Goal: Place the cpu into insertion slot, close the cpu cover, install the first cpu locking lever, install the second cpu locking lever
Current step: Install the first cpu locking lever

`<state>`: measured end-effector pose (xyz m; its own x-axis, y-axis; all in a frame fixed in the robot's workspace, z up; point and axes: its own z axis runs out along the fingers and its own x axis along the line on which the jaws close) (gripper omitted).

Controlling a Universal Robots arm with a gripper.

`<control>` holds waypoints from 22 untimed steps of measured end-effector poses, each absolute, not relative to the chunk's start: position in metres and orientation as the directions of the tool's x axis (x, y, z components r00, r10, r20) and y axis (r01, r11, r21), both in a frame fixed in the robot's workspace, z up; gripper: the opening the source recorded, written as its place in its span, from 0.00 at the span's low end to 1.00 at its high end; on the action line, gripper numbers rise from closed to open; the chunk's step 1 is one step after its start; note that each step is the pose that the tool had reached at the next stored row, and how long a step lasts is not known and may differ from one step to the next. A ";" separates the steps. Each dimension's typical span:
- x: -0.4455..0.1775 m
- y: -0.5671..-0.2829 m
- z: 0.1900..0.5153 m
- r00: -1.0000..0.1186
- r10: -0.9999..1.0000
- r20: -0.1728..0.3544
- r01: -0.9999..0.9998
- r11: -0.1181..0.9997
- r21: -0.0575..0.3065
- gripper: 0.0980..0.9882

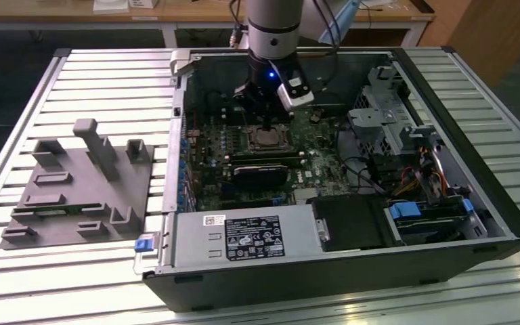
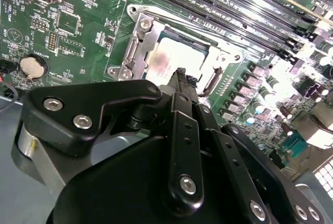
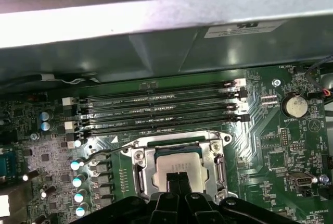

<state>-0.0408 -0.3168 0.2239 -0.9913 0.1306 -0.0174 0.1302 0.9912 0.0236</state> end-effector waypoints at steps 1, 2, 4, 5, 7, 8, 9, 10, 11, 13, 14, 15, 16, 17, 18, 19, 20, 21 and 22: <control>-0.042 -0.317 0.224 -0.991 0.131 -0.017 0.130 0.991 0.024 0.01; -0.042 -0.317 0.224 -0.991 0.131 -0.017 0.130 0.991 0.024 0.01; -0.044 -0.317 0.224 -0.991 0.131 -0.018 0.130 0.991 0.024 0.01; -0.045 -0.317 0.224 -0.991 0.131 -0.018 0.130 0.991 0.024 0.01; -0.048 -0.317 0.224 -0.991 0.131 -0.018 0.130 0.991 0.024 0.01; -0.049 -0.317 0.224 -0.991 0.131 -0.018 0.130 0.991 0.024 0.01; -0.051 -0.317 0.224 -0.991 0.131 -0.018 0.130 0.991 0.024 0.01; -0.053 -0.317 0.224 -0.991 0.131 -0.018 0.130 0.991 0.024 0.01; -0.055 -0.317 0.224 -0.991 0.131 -0.018 0.130 0.991 0.024 0.01; -0.060 -0.317 0.224 -0.991 0.131 -0.019 0.130 0.991 0.024 0.01; -0.062 -0.317 0.224 -0.991 0.131 -0.019 0.130 0.991 0.024 0.01; -0.064 -0.317 0.224 -0.991 0.131 -0.020 0.130 0.991 0.024 0.01; -0.066 -0.317 0.224 -0.991 0.131 -0.020 0.130 0.991 0.024 0.01; -0.069 -0.317 0.224 -0.991 0.131 -0.020 0.130 0.991 0.024 0.01; -0.071 -0.317 0.224 -0.991 0.131 -0.021 0.130 0.991 0.024 0.01; -0.072 -0.317 0.224 -0.991 0.131 -0.021 0.130 0.991 0.024 0.01; -0.074 -0.317 0.224 -0.991 0.131 -0.021 0.130 0.991 0.024 0.01; -0.076 -0.317 0.224 -0.991 0.131 -0.021 0.130 0.991 0.024 0.01; -0.076 -0.317 0.224 -0.991 0.131 -0.022 0.130 0.991 0.024 0.01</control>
<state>-0.0764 -0.3168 0.2238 -0.9912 0.1307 -0.0216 0.1302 0.9912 0.0242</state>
